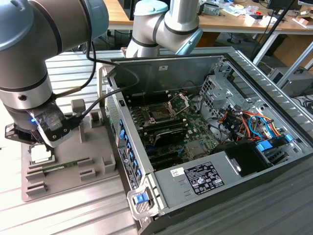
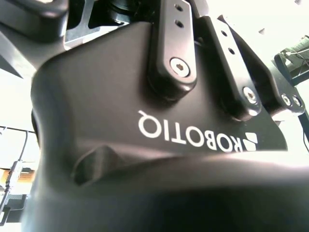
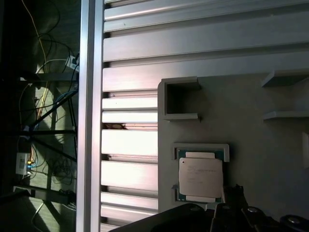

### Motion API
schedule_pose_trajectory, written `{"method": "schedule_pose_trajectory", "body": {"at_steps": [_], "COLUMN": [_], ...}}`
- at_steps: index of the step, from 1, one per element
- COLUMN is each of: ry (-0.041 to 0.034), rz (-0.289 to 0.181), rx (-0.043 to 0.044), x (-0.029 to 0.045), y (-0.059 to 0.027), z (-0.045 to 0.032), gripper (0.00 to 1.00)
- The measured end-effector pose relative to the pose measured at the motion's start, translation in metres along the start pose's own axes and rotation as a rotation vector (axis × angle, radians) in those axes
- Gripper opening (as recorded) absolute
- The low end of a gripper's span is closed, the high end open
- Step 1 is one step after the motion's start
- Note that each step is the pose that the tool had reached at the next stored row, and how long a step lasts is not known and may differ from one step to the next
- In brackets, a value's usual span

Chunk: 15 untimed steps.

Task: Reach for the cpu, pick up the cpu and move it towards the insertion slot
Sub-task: 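Pick up the cpu and move it towards the insertion slot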

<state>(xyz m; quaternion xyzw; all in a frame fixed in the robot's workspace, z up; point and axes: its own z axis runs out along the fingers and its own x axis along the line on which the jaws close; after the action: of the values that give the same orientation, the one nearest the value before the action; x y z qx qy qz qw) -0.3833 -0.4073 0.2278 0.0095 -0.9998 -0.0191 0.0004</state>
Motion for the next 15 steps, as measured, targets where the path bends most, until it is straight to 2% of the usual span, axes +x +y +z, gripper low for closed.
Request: {"method": "schedule_pose_trajectory", "body": {"at_steps": [15], "ry": [0.0002], "rz": [0.000], "rx": [0.0001], "x": [0.0033], "y": [-0.0002], "z": [0.0035], "gripper": [0.10]}}
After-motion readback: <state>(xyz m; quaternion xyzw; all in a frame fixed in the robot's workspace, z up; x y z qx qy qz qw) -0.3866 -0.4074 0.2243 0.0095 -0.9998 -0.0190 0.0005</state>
